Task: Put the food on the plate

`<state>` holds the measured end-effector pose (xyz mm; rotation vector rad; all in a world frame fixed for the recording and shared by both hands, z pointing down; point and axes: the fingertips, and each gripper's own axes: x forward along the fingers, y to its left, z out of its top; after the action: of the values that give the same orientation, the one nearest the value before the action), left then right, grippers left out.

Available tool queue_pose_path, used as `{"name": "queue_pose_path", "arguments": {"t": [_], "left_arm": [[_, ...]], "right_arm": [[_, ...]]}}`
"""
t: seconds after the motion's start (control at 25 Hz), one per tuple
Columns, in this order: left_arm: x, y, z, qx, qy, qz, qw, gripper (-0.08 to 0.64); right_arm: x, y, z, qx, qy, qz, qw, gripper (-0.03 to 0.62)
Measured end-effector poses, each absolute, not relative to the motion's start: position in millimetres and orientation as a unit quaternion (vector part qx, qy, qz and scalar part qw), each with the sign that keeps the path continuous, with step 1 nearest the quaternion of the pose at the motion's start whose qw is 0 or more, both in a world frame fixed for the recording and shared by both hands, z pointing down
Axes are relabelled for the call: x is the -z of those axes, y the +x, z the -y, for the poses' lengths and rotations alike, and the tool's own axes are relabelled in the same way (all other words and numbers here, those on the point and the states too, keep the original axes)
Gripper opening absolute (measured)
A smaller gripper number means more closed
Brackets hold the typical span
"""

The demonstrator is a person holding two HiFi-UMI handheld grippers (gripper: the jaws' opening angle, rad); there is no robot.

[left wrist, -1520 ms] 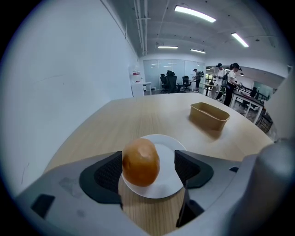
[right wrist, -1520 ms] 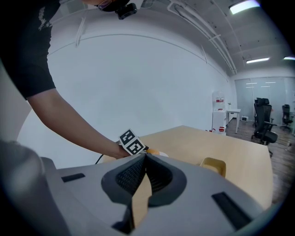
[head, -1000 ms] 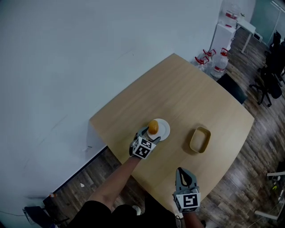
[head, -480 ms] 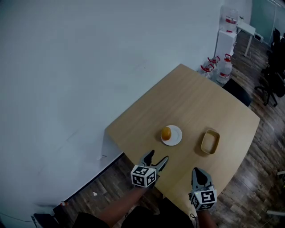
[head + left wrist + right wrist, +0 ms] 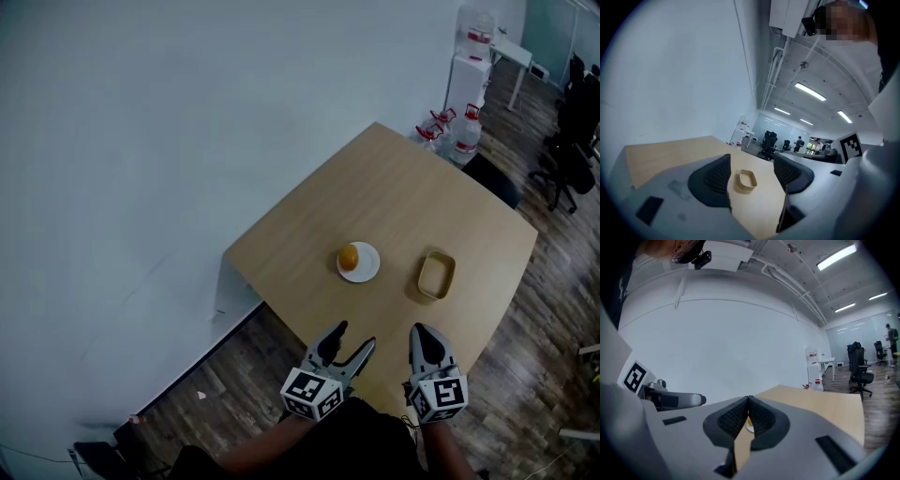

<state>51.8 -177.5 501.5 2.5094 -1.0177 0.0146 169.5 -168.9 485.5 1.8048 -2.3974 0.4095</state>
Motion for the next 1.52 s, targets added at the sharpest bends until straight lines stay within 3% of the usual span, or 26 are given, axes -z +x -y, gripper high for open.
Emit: {"name": "queue_pose_path", "arguments": {"t": [0.24,0.4,0.88,1.52], "left_arm": [[-490.5,48.6,159.8,-0.020,0.905,0.365,0.218,0.023],[-473.8,58.7,169.6,-0.016,0.905,0.373,0.206,0.018],[-455.4,47.1,188.6,0.000,0.896,0.424,0.132,0.017],[-462.0,40.6,193.0,-0.014,0.895,0.426,0.136,0.017]], "right_arm": [[-462.2,156.7,150.0,-0.108,0.592,0.797,0.051,0.060],[-446.1,143.3,146.8,-0.059,0.566,0.821,0.048,0.060],[-449.3,165.8,147.6,-0.086,0.615,0.782,0.055,0.060],[-446.6,170.1,153.2,-0.067,0.636,0.766,0.061,0.060]]}}
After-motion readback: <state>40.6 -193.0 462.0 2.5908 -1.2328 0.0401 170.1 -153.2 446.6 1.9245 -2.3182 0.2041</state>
